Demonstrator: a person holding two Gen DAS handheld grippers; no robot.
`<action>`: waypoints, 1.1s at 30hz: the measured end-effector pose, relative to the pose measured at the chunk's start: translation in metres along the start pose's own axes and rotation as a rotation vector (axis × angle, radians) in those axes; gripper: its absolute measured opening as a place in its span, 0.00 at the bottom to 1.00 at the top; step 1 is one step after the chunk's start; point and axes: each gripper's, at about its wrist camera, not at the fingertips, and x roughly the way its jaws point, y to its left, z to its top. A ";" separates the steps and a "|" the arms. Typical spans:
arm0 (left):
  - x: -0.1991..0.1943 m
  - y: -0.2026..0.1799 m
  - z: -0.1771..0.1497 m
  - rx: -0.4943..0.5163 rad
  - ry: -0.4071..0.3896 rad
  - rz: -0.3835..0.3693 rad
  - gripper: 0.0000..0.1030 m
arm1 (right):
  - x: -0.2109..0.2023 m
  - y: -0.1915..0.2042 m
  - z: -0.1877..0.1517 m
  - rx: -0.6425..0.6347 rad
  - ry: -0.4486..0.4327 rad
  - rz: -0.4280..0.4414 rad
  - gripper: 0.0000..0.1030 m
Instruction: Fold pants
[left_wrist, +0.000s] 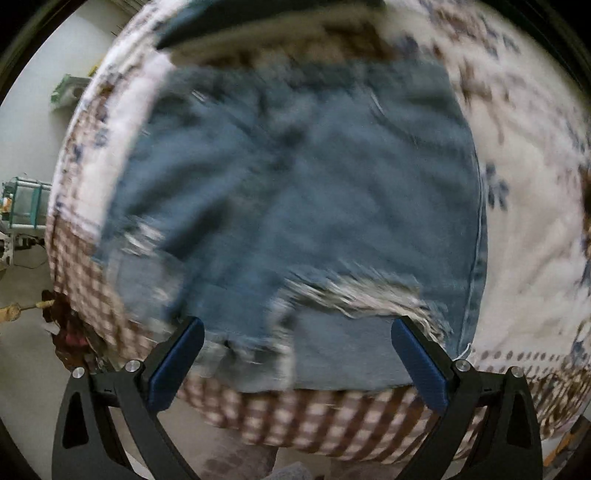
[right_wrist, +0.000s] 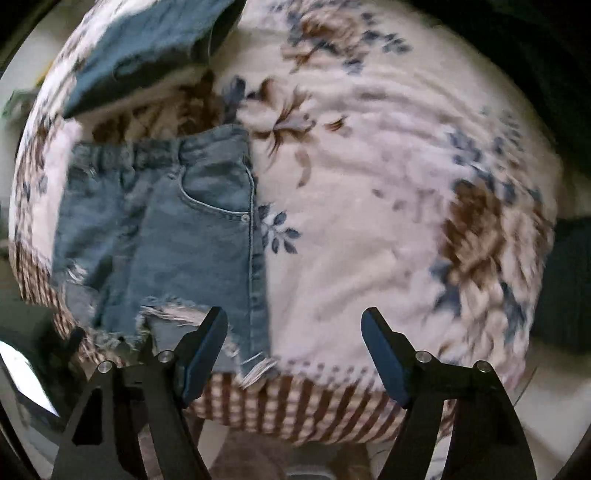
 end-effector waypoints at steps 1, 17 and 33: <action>0.008 -0.010 -0.003 0.001 0.022 -0.009 1.00 | 0.016 -0.003 0.011 -0.015 0.027 0.015 0.75; 0.033 -0.070 -0.034 0.000 0.050 -0.188 0.44 | 0.108 0.045 0.086 -0.156 0.093 0.167 0.75; -0.065 -0.004 -0.069 0.037 -0.086 -0.208 0.04 | 0.080 0.028 0.079 -0.056 0.022 0.282 0.09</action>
